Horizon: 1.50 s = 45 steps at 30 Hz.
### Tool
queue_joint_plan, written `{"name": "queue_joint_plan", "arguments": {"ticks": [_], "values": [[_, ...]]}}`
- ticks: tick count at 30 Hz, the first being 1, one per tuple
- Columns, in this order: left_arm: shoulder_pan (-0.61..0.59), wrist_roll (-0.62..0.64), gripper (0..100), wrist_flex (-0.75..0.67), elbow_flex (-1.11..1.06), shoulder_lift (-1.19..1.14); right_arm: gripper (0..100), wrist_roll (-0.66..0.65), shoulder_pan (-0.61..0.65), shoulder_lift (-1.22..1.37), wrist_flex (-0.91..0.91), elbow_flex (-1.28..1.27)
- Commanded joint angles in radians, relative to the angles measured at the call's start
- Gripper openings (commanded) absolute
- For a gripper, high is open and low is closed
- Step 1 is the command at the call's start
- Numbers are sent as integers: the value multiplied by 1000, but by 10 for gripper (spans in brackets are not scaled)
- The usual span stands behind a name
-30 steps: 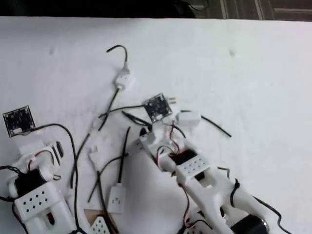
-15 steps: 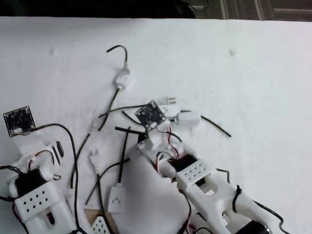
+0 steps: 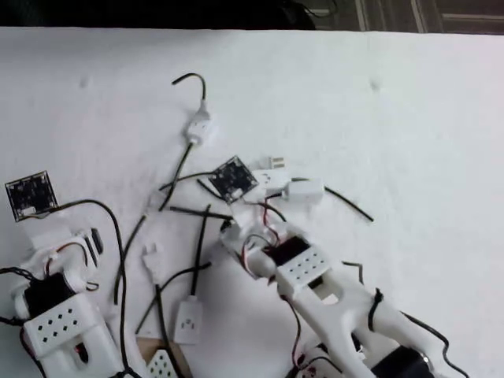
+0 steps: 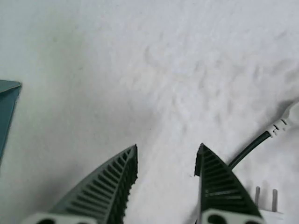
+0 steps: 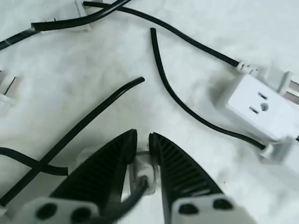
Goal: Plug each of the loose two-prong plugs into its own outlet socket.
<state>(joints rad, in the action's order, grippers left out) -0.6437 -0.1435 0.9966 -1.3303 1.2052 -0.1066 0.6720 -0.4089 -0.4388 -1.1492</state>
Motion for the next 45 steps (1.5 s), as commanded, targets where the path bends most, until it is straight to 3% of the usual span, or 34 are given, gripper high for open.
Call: {"name": "queue_joint_plan", "arguments": {"ticks": [1, 7, 15, 22, 45], "values": [[-5, -9, 211, -17, 3, 12, 16, 9, 36, 67, -38, 20], [-5, -9, 211, -17, 3, 12, 16, 9, 36, 47, -154, 17], [-5, -9, 211, -18, 3, 12, 22, 3, 65, -51, -150, -8], [-5, -9, 211, -18, 3, 12, 216, 11, 70, -194, -157, -14], [-5, -9, 211, -18, 3, 12, 142, 152, 71, -355, -151, -23]]}}
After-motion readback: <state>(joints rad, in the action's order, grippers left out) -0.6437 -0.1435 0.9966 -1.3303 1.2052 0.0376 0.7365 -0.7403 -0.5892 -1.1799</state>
